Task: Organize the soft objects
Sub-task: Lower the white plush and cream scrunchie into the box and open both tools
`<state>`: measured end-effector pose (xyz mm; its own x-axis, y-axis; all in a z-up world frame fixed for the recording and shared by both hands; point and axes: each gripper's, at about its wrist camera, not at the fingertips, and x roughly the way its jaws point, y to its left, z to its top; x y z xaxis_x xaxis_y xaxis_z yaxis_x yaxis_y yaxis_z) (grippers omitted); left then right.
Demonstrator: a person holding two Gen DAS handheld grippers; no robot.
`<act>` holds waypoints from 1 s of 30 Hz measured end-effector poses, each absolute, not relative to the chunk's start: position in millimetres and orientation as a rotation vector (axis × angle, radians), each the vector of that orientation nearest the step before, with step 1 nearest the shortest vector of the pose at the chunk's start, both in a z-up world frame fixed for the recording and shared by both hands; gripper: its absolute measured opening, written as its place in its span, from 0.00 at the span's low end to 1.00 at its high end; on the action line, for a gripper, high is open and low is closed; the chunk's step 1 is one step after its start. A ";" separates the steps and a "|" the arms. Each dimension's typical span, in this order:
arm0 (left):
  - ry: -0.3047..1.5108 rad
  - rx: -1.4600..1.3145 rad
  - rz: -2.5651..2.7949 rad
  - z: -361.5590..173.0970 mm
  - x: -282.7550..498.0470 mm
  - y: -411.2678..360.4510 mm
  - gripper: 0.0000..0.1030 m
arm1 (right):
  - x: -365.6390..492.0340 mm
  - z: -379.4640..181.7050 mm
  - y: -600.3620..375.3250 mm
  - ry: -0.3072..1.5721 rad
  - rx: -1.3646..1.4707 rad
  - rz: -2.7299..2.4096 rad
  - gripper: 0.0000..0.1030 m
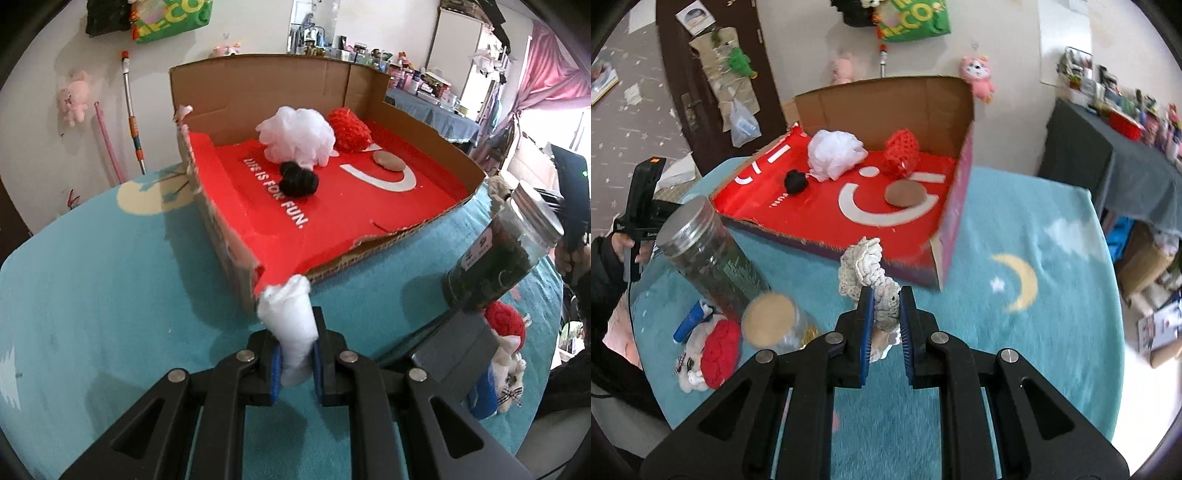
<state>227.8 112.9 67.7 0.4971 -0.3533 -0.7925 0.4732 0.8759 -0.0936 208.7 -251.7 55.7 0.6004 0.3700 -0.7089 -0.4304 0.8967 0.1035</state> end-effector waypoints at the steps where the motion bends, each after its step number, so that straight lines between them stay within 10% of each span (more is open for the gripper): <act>1: 0.922 0.143 -0.508 69.6 229.0 111.7 0.13 | 211.7 56.9 -249.7 0.800 -0.082 0.472 0.13; 30: 1.124 0.093 -0.366 60.6 327.5 40.1 0.14 | 343.2 32.2 -162.3 1.080 -0.290 0.268 0.13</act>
